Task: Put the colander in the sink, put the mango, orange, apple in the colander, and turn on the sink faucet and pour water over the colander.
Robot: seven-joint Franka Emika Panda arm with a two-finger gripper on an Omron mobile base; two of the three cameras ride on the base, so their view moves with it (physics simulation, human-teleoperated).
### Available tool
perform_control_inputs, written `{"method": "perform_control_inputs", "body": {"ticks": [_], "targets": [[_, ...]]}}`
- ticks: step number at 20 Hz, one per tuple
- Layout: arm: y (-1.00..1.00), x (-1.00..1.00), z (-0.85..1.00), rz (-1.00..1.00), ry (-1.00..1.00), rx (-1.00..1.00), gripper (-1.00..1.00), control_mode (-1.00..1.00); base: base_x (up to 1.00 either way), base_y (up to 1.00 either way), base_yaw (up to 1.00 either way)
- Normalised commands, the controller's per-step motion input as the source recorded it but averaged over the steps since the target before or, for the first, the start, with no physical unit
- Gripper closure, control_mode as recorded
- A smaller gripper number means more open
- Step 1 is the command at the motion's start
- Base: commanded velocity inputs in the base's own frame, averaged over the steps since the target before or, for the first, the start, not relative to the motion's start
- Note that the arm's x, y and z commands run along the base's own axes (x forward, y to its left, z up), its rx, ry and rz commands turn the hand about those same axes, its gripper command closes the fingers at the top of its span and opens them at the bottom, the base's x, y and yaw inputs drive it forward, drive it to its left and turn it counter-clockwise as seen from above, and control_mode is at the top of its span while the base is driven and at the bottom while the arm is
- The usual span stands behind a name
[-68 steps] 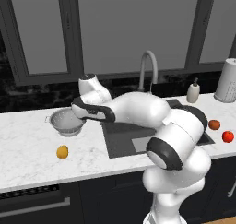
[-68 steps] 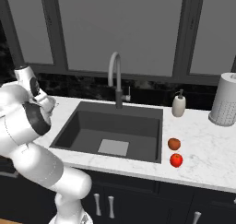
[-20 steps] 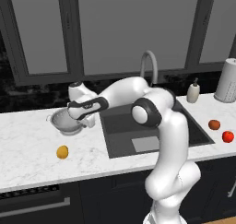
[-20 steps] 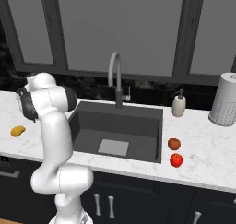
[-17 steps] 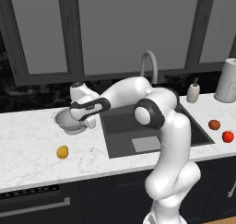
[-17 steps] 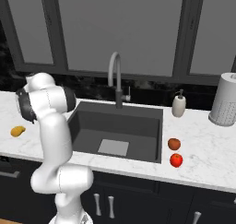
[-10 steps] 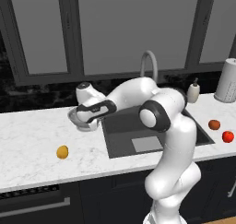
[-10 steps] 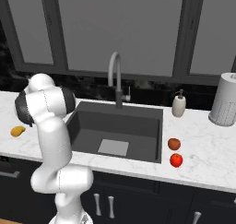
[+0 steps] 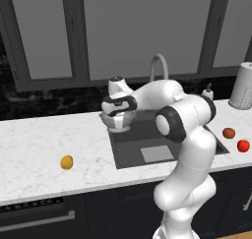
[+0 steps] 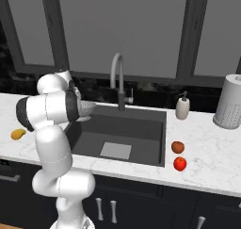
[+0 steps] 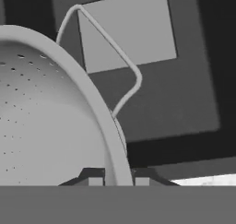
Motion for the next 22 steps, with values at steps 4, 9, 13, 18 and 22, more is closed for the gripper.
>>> {"method": "perform_control_inputs", "body": {"ticks": [4,9,13,18,22], "targets": [[-0.2,-0.46,-0.14,-0.69,-0.08,0.0,1.0,-1.0,0.0,0.0,0.0],[-0.01,-0.68,-0.33,-0.62,-0.3,0.0,1.0,-1.0,0.0,0.0,0.0],[0.0,-0.63,-0.31,-0.62,-0.35,-0.02,1.0,-1.0,0.0,0.0,0.0],[0.15,-0.09,-0.1,-0.62,-0.12,-0.08,1.0,-1.0,0.0,0.0,0.0],[0.31,0.06,-0.02,-0.65,0.0,-0.04,1.0,-1.0,0.0,0.0,0.0]]}}
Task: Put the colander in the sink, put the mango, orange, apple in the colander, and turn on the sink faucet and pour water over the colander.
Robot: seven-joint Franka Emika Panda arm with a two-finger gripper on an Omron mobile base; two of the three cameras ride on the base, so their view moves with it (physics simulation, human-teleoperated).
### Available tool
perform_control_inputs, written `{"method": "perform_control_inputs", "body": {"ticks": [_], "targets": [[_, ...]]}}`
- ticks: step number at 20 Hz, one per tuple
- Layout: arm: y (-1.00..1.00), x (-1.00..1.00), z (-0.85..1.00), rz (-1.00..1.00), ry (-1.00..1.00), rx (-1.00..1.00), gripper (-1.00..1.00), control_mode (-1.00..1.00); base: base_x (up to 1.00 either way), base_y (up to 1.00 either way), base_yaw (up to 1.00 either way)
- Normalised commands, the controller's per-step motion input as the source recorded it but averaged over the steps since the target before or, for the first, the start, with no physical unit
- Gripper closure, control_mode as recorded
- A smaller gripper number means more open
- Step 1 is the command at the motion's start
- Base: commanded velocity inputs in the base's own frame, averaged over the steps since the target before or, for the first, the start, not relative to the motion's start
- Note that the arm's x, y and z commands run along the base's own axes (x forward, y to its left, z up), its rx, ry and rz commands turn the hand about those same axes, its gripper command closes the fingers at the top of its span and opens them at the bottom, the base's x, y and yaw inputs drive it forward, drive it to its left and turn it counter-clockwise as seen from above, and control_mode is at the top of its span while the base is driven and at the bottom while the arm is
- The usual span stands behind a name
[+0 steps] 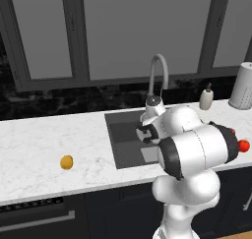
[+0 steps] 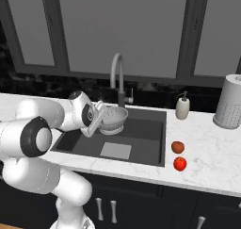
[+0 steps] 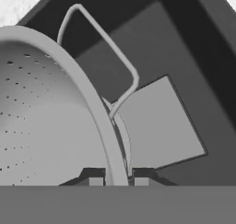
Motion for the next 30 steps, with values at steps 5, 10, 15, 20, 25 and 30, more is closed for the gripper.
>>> {"method": "perform_control_inputs", "body": {"ticks": [5,10,15,20,25,30], "targets": [[0.45,0.02,-0.04,-0.6,0.0,0.0,1.0,-1.0,0.0,0.0,0.0],[0.38,0.0,-0.19,-0.52,0.0,0.0,1.0,-1.0,0.0,0.0,0.0],[0.21,-0.01,-0.32,-0.28,0.0,0.0,1.0,-1.0,0.0,0.0,0.0],[0.2,0.0,-0.46,-0.17,-0.03,0.0,1.0,-1.0,0.0,0.0,0.0],[0.31,0.0,-0.56,-0.17,-0.08,0.0,1.0,-1.0,0.0,0.0,0.0],[0.24,0.0,-0.55,-0.17,-0.09,0.0,1.0,-1.0,0.0,0.0,0.0]]}}
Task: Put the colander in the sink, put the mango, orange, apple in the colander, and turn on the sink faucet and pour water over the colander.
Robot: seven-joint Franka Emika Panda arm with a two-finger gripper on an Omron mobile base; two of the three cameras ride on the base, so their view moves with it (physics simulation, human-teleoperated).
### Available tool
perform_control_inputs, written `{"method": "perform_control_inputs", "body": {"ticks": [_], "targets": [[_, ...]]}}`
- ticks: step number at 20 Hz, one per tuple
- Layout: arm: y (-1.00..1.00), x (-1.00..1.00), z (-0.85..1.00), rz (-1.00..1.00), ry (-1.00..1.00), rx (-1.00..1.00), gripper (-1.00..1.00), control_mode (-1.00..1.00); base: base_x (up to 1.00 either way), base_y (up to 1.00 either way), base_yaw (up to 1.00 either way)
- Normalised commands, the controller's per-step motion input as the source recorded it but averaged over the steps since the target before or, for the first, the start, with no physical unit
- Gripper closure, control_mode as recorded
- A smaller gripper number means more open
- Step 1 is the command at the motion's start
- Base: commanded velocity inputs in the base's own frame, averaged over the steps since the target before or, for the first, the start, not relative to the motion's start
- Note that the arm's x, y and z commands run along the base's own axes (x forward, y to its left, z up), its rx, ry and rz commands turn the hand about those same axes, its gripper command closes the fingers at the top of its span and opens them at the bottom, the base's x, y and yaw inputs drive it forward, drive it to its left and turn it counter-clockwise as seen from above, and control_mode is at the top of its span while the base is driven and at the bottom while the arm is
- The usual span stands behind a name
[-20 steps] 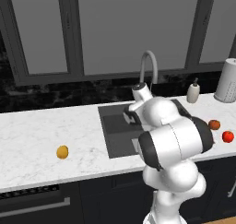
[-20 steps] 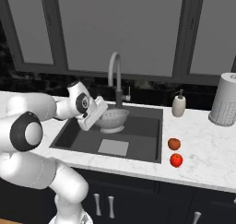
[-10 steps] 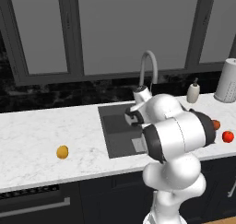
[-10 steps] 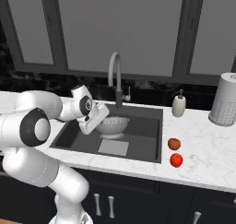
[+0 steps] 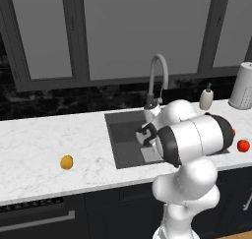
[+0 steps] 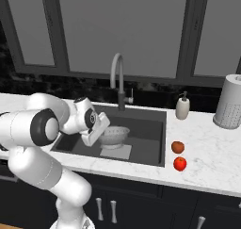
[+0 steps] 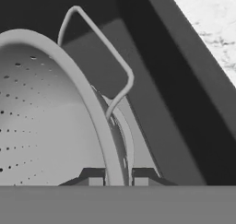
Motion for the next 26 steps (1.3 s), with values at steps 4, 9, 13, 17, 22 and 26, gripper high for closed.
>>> {"method": "perform_control_inputs", "body": {"ticks": [4,9,13,17,22,26], "targets": [[0.18,0.02,-0.53,-0.19,-0.11,0.0,1.0,-1.0,0.0,0.0,0.0],[0.18,0.08,-0.54,-0.21,-0.09,0.0,1.0,-1.0,0.0,0.0,0.0],[0.2,0.13,-0.52,-0.22,-0.06,0.0,1.0,-1.0,0.0,0.0,0.0],[0.25,0.15,-0.48,-0.22,-0.06,0.0,1.0,-1.0,0.0,0.0,0.0],[0.32,0.04,-0.53,-0.22,-0.08,0.0,1.0,-1.0,0.0,0.0,0.0],[0.28,0.03,-0.61,-0.21,-0.07,0.0,1.0,-1.0,0.0,0.0,0.0]]}}
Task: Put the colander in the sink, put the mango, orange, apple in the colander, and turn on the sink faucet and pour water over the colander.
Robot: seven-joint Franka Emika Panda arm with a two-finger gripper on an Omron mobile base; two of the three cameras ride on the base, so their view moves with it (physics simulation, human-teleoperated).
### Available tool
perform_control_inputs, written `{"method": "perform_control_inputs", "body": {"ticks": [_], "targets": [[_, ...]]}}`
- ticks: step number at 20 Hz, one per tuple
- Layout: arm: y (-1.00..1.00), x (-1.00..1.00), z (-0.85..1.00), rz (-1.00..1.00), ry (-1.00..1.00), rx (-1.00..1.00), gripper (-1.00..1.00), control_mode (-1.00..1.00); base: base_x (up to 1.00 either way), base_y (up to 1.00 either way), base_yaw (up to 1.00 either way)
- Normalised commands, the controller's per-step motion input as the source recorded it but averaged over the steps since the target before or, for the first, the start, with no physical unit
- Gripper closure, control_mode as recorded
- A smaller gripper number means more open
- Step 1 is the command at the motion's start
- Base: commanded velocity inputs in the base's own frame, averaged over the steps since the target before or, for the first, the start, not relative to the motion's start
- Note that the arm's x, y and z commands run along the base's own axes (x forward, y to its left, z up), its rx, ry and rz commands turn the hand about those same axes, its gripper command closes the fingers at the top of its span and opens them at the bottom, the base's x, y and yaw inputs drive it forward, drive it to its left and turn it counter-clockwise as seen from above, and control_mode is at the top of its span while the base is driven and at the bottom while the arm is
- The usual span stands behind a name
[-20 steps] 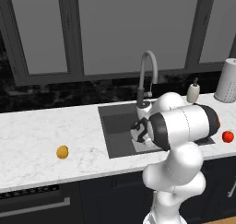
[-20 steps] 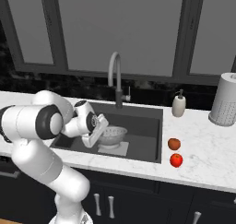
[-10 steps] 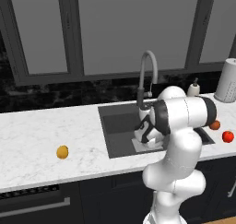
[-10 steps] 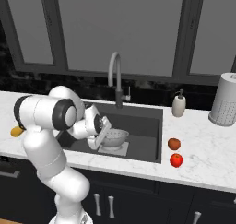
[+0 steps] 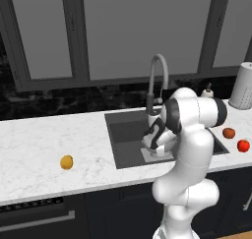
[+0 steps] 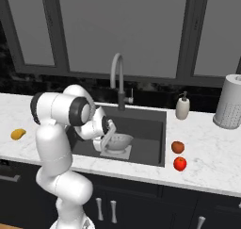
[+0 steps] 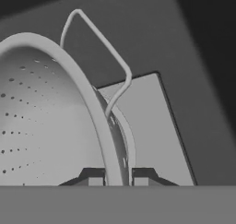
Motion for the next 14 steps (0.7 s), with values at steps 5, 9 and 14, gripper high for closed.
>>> {"method": "perform_control_inputs", "body": {"ticks": [5,9,14], "targets": [[0.24,0.0,-0.64,-0.21,-0.07,0.0,1.0,-1.0,0.0,0.0,0.0],[0.29,0.0,-0.66,-0.2,-0.1,0.0,1.0,-1.0,0.0,0.0,0.0],[0.32,-0.04,-0.57,-0.19,-0.1,0.0,1.0,-1.0,0.0,0.0,0.0]]}}
